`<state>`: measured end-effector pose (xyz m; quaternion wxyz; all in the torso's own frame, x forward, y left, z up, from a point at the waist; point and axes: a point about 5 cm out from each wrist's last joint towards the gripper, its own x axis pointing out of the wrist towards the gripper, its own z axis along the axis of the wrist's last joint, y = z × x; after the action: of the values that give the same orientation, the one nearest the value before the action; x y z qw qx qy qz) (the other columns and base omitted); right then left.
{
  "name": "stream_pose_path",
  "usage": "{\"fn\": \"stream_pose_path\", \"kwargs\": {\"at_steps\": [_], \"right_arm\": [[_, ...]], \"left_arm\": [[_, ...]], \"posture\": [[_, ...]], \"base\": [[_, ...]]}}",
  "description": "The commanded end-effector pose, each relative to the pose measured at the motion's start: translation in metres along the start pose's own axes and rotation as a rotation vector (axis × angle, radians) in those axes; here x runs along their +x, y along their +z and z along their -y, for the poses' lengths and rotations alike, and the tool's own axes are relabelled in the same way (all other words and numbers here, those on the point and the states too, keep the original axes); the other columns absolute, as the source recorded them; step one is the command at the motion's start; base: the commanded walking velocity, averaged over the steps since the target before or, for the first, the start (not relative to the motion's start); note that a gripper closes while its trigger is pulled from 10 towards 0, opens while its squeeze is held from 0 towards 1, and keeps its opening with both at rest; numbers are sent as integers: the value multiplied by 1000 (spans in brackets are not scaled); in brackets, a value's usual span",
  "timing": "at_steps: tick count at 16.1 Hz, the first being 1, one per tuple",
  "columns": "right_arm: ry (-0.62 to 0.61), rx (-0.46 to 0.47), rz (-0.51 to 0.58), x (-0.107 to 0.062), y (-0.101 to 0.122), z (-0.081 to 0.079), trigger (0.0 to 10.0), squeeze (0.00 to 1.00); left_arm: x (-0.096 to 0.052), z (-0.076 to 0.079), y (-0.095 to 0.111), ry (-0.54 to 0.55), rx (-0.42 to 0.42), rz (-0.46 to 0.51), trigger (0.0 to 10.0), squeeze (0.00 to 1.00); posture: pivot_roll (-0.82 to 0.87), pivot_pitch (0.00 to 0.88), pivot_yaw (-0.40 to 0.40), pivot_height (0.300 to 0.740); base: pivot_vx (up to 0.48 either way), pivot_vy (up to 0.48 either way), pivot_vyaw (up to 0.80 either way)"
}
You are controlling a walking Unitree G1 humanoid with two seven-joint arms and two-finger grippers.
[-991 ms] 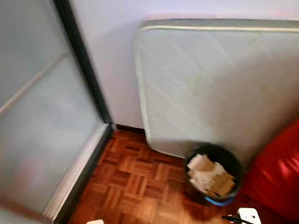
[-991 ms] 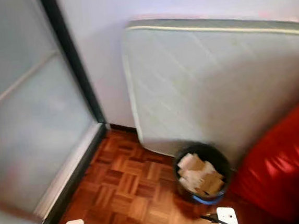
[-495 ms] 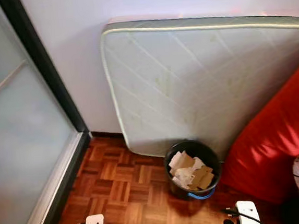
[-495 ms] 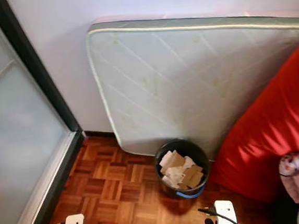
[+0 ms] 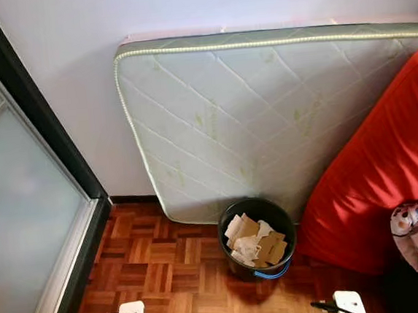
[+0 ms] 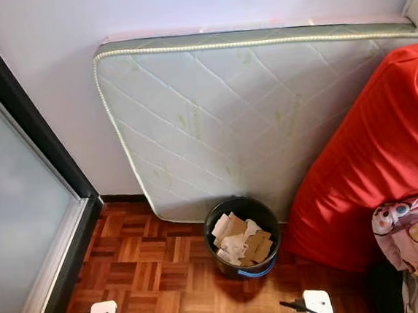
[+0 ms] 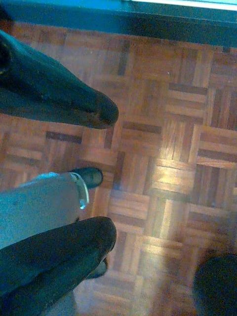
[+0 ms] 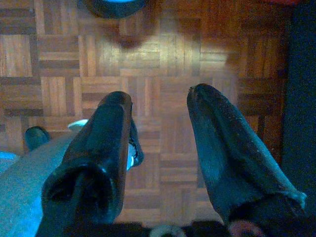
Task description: Clean up the room
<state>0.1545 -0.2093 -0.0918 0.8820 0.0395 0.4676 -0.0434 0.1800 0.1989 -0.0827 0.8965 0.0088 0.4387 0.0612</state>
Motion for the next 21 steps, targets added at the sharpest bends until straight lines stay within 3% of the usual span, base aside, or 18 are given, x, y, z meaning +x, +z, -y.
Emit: {"fn": "stream_pose_path", "kwargs": {"at_steps": [1,6,9,13,17,21], "right_arm": [[-13,7,-20,-3,-9,5,10000,0],[-54,32,-21,-6,-16,15,10000,0],[-45,52,-11,-4,-12,7,10000,0],[-44,34,-19,-1,-10,-2,10000,0],[-65,119,3,-2,-10,-3,10000,0],[-59,93,-12,-2,-10,-2,10000,0]], "left_arm": [[-2,1,-10,-8,19,-26,10000,0],[-2,10,-8,-52,52,-11,10000,0],[2,-2,12,-44,54,31,10000,0],[2,0,11,-30,42,35,10000,0],[1,-1,7,-24,39,17,10000,0],[2,2,12,-27,23,34,10000,0]], "posture": [[-179,57,44,732],[-210,61,93,732],[-215,45,73,732],[-186,2,80,732],[-166,0,67,732],[-178,0,63,732]], "base": [[0,-472,-763],[0,0,-763],[0,0,-763],[0,0,-753],[0,-224,-750],[0,0,-752]]}}
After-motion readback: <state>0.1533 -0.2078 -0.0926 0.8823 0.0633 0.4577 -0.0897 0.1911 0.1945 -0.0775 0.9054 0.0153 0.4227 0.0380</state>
